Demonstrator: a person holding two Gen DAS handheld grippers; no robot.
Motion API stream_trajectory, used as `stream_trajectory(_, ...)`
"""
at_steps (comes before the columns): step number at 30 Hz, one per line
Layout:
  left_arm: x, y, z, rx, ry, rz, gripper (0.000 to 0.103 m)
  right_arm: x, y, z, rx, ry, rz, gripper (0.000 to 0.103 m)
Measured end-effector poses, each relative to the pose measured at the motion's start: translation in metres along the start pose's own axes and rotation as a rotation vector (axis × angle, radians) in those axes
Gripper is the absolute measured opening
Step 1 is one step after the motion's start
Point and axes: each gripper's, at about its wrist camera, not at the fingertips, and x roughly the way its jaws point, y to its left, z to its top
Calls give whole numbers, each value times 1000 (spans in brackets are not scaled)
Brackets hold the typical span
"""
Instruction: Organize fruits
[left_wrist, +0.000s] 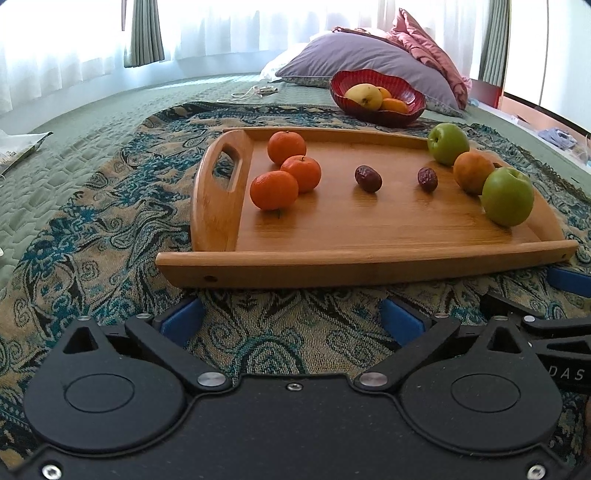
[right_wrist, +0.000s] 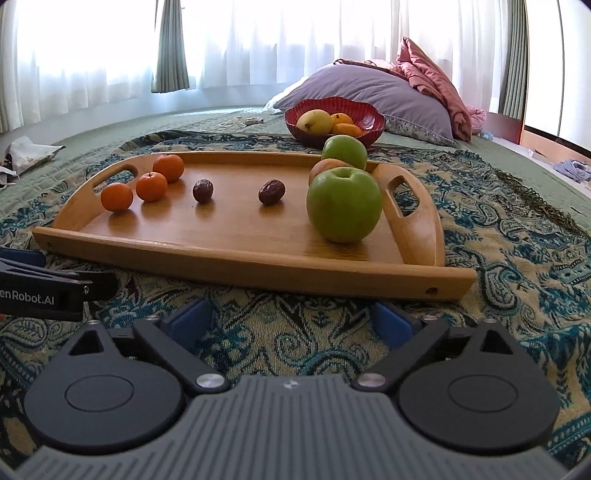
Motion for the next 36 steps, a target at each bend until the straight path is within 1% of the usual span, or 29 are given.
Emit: stream_trajectory(36, 4, -1, -2, 4, -4, 20, 103, 1, -1, -3, 5, -4, 5, 103)
